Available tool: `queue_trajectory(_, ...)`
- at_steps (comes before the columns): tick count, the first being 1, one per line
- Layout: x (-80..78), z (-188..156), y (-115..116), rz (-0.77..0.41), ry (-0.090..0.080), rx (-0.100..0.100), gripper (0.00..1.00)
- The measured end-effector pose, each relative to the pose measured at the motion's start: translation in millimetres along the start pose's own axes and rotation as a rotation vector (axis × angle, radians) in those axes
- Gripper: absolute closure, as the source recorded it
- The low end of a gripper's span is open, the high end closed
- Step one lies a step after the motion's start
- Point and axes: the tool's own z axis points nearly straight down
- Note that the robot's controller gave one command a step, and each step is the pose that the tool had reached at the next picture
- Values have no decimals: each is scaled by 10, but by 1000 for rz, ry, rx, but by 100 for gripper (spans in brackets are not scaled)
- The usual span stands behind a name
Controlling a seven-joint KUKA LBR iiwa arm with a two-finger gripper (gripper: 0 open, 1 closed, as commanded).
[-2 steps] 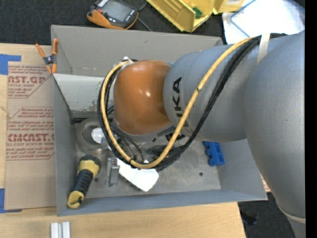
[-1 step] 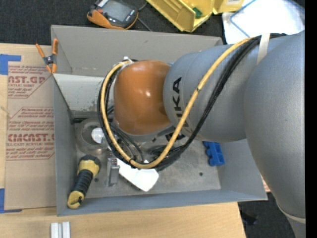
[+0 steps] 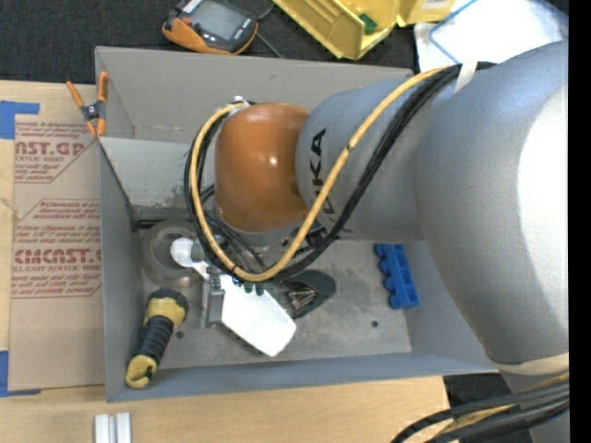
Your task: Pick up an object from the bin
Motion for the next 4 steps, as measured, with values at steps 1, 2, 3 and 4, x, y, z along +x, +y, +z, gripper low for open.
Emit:
queue_trajectory(1,-275,86,13,-27,-5,-3,0)
queue_trajectory(2,-358,-1050,6,-19,-2,-3,0)
queue_trajectory(3,-381,-174,-59,-10,-2,-3,0)
queue_trajectory(4,-398,29,-73,0,11,1,0)
